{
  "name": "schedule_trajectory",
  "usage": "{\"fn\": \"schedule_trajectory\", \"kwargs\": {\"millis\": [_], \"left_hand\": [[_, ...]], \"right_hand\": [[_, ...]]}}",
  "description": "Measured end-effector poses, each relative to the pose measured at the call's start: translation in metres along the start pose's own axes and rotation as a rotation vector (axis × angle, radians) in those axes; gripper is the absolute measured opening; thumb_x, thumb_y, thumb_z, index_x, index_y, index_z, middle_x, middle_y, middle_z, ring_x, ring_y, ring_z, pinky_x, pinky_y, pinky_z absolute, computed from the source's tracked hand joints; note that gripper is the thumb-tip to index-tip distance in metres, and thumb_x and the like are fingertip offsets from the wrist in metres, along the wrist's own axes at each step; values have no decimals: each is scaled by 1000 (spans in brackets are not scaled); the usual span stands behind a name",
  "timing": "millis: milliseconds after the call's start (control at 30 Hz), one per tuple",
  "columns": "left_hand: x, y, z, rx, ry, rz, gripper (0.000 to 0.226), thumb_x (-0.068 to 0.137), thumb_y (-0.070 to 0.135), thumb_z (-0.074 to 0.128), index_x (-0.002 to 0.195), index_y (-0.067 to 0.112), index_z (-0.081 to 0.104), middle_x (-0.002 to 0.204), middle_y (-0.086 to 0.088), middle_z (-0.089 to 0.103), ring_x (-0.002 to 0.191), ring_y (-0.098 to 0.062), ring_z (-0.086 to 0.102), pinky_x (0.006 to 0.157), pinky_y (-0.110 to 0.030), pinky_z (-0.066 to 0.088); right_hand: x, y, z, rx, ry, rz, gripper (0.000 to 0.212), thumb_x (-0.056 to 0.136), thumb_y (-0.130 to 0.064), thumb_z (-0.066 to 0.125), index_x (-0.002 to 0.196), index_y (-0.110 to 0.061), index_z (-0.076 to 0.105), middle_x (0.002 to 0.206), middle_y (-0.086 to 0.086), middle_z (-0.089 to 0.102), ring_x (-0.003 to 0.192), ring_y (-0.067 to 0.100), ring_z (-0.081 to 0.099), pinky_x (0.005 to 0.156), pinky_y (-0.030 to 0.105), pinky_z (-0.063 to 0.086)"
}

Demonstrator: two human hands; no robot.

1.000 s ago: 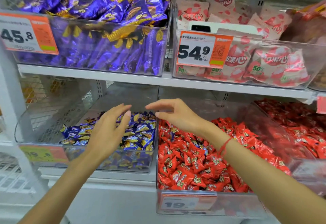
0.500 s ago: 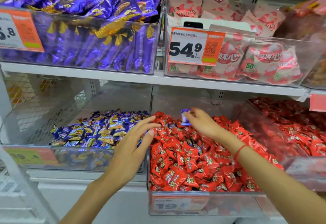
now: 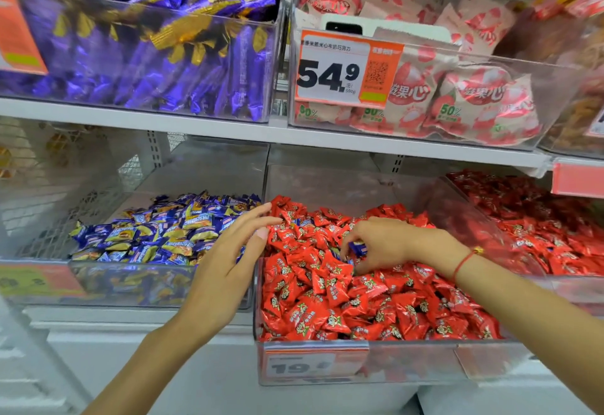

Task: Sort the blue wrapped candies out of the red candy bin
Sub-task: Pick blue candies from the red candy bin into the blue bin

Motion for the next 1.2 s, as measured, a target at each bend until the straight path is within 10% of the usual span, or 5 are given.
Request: {"fn": "schedule_trajectory", "kwargs": {"millis": [233,400,667,900,1200], "left_hand": [[0,-1,-1,12,-1,-6,44,87,59,36,114,40,65,136,33,47,131,9,37,106,-21,28],[-1,0,0,14,1,-13,44,87,59,35,113,41,64,136,33,47,131,10,37,105,-20,27],[-1,1,-1,-6,-6,-28,44,86,61,35,114,41,64,136,34,46,132,9,36,108,-24,27],[-1,2,-1,14,-7,-27,43,85,62,36,112,43,64,135,34,46,131,11,36,105,-19,27],[14,29,-12,239,55,16,28,86,58,57,110,46,65,120,31,58,122,4,44,101,-24,37]], "right_hand": [[-15,27,1,541,262,100,40,91,-40,61,70,-8,50,58,-1,47,49,11,39,54,28,31],[-4,15,-4,398,224,9,13,91,-29,62,102,-27,69,83,-2,70,63,13,57,68,31,47],[29,-9,7,201,-5,66,27,82,-16,68,60,-15,52,54,0,43,50,14,37,53,30,31],[-7,7,-3,756,187,-4,21,87,-29,70,89,-8,70,79,10,59,62,9,49,58,19,38],[-37,-41,-33,1236,-64,-170,21,102,-19,42,111,-3,53,75,-8,63,51,2,42,49,17,29]]}}
Point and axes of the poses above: each hand's wrist, its own x-axis towards the middle knuckle, its own z-axis out of the palm, y = z × x, the point moved 3 cm from there along x, towards the middle knuckle
